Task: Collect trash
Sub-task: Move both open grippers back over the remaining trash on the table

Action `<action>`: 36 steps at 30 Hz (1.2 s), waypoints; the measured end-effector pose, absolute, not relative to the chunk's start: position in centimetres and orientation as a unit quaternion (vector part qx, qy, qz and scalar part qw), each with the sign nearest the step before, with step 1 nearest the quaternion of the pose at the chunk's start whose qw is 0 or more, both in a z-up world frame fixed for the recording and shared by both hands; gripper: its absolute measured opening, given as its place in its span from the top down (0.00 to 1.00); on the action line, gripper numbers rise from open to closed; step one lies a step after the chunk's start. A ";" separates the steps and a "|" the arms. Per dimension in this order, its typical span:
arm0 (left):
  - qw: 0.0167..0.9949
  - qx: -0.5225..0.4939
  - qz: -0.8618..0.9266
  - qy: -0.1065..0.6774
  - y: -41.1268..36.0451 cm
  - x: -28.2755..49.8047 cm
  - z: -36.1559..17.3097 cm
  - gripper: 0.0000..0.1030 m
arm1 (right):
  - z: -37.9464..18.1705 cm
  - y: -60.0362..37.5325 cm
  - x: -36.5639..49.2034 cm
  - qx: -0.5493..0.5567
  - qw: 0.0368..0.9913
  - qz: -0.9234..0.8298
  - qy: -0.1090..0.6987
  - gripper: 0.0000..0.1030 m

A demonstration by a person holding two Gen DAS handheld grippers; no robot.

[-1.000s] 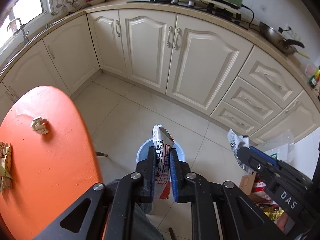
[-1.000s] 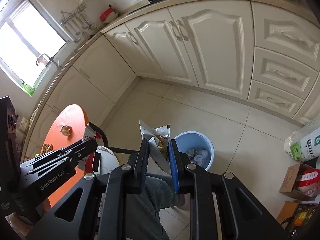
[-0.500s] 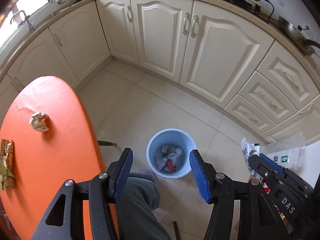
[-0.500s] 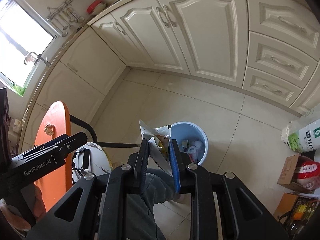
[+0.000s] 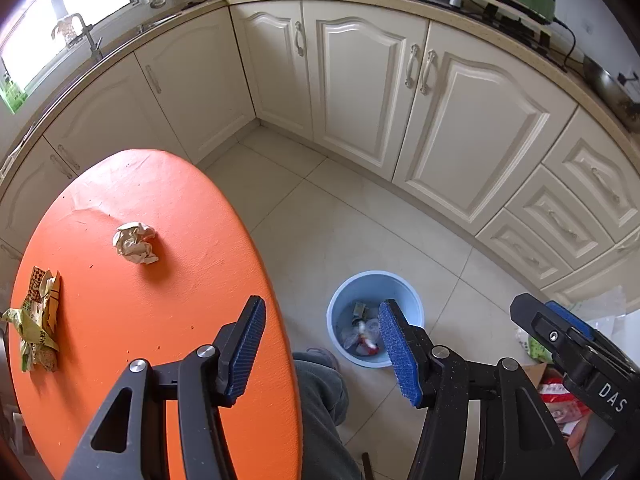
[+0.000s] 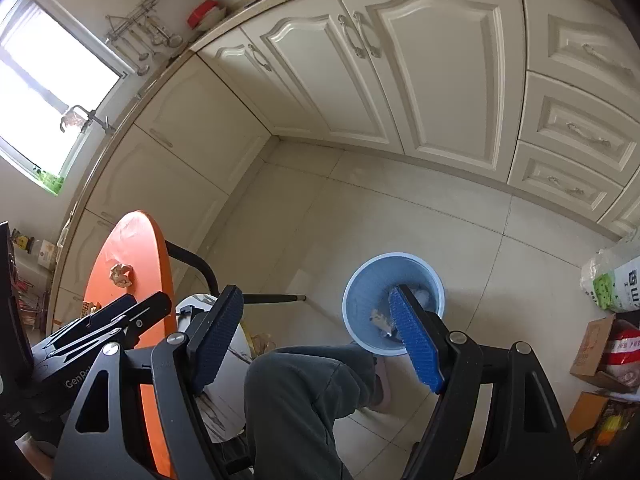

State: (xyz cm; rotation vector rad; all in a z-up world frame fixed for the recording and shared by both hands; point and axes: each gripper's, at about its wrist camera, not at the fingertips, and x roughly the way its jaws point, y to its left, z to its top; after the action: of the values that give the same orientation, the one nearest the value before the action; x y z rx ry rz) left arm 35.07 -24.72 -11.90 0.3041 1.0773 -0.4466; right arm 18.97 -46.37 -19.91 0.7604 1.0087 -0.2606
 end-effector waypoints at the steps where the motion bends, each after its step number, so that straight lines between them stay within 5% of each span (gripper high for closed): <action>1: 0.824 0.142 -0.211 0.506 -24.3 34.9 -11.7 0.47 | -19.9 -46.3 18.9 0.354 0.798 -0.122 0.472 0.25; 19: 0.855 0.094 -0.185 0.476 -12.9 29.6 -7.1 0.47 | -14.8 -39.5 18.2 0.314 0.821 -0.098 0.467 0.23; 36: 0.877 -0.011 -0.087 0.473 6.2 27.1 -3.7 0.47 | -11.6 -25.8 22.5 0.231 0.841 0.000 0.489 0.17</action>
State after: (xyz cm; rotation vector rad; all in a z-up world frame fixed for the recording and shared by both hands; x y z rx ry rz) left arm 27.08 6.15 -3.67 -0.0228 0.9860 -0.1810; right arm 22.53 -25.81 -11.60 0.4891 1.0337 0.0002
